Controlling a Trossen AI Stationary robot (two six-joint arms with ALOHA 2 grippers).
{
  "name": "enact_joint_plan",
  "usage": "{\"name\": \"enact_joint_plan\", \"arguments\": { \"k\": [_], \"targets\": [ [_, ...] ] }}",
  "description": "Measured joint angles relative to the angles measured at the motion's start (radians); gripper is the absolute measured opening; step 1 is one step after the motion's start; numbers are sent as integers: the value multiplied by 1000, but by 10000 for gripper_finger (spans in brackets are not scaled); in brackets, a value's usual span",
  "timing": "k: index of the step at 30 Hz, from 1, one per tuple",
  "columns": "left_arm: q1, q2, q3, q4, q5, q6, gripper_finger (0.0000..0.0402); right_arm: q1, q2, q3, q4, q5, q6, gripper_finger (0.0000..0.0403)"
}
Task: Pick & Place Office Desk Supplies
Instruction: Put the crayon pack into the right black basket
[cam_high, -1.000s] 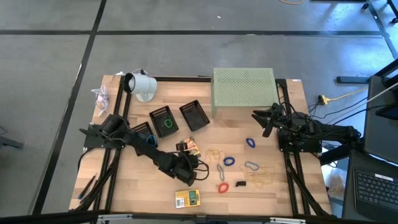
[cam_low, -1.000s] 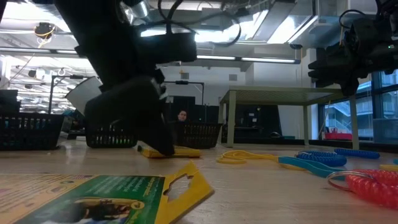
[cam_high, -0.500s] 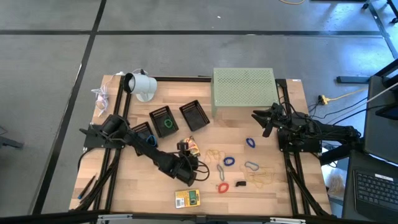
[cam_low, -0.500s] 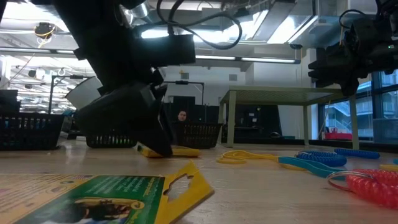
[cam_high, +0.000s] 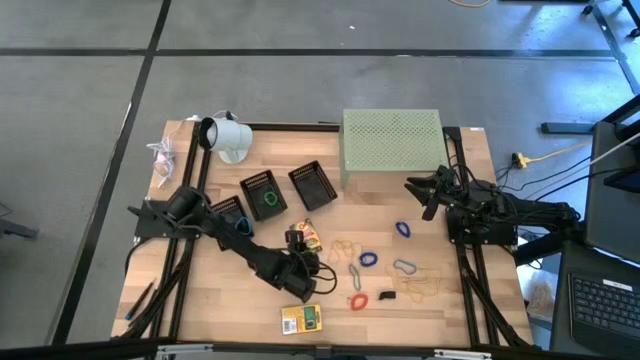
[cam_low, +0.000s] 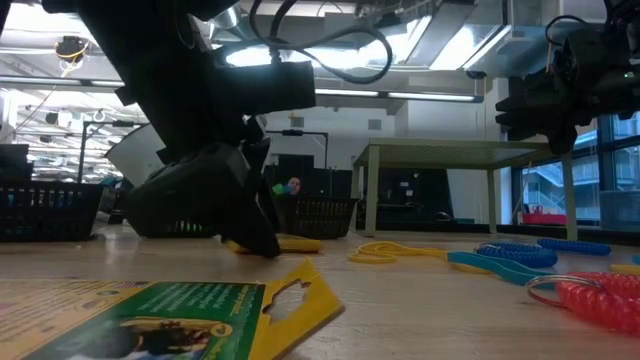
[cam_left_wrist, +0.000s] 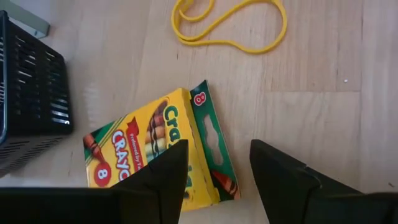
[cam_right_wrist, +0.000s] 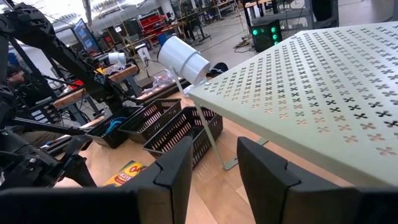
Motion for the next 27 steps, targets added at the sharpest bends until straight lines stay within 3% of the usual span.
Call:
{"name": "enact_joint_plan", "arguments": {
  "k": [5,16,27],
  "targets": [
    [0,19,1,0,-6,-1,160,0,0,0,0,0,0,131],
    [3,23,-1,-3,-4,-49,64,0,0,0,0,-1,0,131],
    [3,25,-4,-12,-36,-61,9,0,0,0,0,-1,0,131]
  ]
}}
